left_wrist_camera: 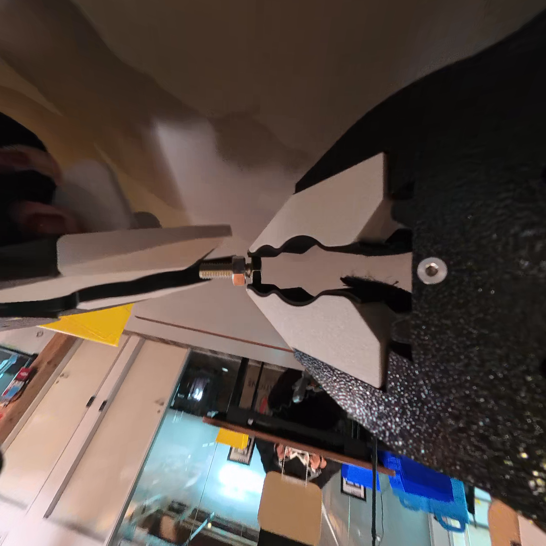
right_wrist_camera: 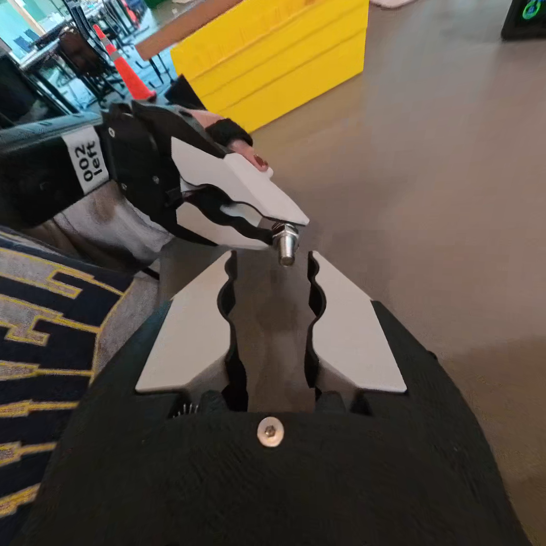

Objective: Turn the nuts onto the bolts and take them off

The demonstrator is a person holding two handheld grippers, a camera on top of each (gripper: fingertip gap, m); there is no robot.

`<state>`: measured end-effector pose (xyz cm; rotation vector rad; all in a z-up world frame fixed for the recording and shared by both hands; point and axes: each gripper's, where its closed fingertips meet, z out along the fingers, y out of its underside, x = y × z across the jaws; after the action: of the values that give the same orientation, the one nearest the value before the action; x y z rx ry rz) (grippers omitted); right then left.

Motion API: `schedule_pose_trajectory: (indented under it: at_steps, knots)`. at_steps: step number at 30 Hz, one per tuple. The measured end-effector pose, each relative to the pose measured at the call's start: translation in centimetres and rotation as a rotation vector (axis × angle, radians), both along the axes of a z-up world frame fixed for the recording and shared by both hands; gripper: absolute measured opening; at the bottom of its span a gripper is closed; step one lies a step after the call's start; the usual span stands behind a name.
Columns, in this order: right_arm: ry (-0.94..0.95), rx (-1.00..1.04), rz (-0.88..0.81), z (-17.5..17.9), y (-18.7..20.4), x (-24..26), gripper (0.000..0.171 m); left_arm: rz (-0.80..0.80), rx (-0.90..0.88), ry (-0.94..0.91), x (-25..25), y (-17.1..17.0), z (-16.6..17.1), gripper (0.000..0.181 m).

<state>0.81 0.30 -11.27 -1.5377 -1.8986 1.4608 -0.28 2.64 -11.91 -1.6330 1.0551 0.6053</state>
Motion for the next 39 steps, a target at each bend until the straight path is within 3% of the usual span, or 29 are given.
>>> schedule_pose_trajectory:
  at_steps: [11,16,19,22,25,28,32,35,39]
  knots:
    - [-0.089,0.027,-0.036,-4.4,0.3,-1.3,0.05,-0.008,-0.064,-0.001,-1.5,0.7,-5.2,0.016]
    - [-0.12,-0.013,-0.001,-5.1,-0.3,-1.4,0.053,-0.036,-0.079,-0.032,-1.3,0.6,-5.0,0.016]
    - [-0.053,0.006,-0.004,-4.2,-0.2,-2.0,0.055,-0.039,-0.089,-0.033,-1.2,0.6,-5.2,0.016]
    - [0.202,-0.078,0.004,0.3,-0.8,-2.1,0.047,-0.031,-0.094,-0.035,-1.3,0.6,-5.2,0.017]
    - [0.017,-0.033,-0.092,-2.7,1.0,-1.7,0.06,-0.027,-0.09,-0.043,-1.3,0.7,-5.1,0.016]
    - [-0.123,-0.088,-0.075,-4.7,0.6,-1.1,0.059,-0.026,-0.09,-0.032,-1.3,0.7,-5.1,0.016]
    - [-0.026,-0.119,-0.017,-2.9,-0.5,-1.9,0.068,-0.022,-0.089,-0.029,-1.3,0.7,-5.1,0.016]
    - [0.191,-0.192,0.019,1.4,-1.2,-1.6,0.059,-0.016,-0.093,-0.021,-1.3,0.6,-5.0,0.016]
    - [-0.125,-0.12,-0.092,-3.6,0.8,-0.6,0.07,-0.014,-0.089,-0.018,-1.4,0.9,-4.9,0.016]
